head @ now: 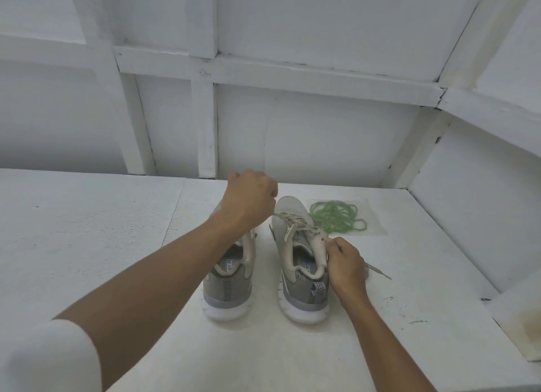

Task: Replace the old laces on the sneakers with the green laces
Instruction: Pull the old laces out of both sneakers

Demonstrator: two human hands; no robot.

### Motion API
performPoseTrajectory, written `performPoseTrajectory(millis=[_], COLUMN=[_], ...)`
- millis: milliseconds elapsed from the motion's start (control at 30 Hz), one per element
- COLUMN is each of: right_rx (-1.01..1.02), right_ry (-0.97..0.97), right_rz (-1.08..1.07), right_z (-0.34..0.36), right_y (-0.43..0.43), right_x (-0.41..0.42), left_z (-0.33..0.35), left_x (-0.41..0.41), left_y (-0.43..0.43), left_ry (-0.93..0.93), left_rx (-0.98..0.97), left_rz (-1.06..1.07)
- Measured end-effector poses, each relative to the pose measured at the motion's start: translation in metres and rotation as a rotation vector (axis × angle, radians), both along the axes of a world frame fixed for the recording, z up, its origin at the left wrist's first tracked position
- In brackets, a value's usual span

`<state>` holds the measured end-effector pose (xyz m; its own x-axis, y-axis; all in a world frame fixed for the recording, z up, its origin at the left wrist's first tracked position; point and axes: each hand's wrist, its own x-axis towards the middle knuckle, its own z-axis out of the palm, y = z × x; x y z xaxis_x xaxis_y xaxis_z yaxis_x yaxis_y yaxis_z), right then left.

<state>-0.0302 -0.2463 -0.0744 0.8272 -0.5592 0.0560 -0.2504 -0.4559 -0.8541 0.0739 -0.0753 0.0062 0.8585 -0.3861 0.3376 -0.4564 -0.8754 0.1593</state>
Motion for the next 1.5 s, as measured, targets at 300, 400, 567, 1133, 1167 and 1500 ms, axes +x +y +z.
performPoseTrajectory(millis=[300, 400, 567, 1133, 1167, 1500], right_rx=[0.032, 0.033, -0.008, -0.880, -0.890, -0.810], right_ry=[-0.014, -0.022, 0.020, -0.016, -0.024, -0.093], right_rz=[0.003, 0.010, 0.051, 0.718, 0.729, 0.416], right_z=[-0.002, -0.001, 0.012, 0.047, 0.046, 0.054], right_y=[0.001, -0.001, -0.003, -0.014, -0.012, -0.030], right_x=[0.000, 0.000, -0.001, 0.052, 0.054, 0.055], left_z=[-0.009, -0.019, -0.050, -0.068, -0.068, -0.069], left_x=[-0.038, -0.062, -0.073, -0.077, -0.077, -0.076], left_y=[-0.016, -0.033, -0.046, -0.048, -0.050, -0.055], left_ry=[0.065, 0.234, 0.439, 0.405, 0.442, 0.507], left_rx=[-0.201, -0.254, -0.483, -0.810, -0.863, -0.893], left_rz=[-0.005, 0.012, 0.134, 0.236, 0.265, 0.369])
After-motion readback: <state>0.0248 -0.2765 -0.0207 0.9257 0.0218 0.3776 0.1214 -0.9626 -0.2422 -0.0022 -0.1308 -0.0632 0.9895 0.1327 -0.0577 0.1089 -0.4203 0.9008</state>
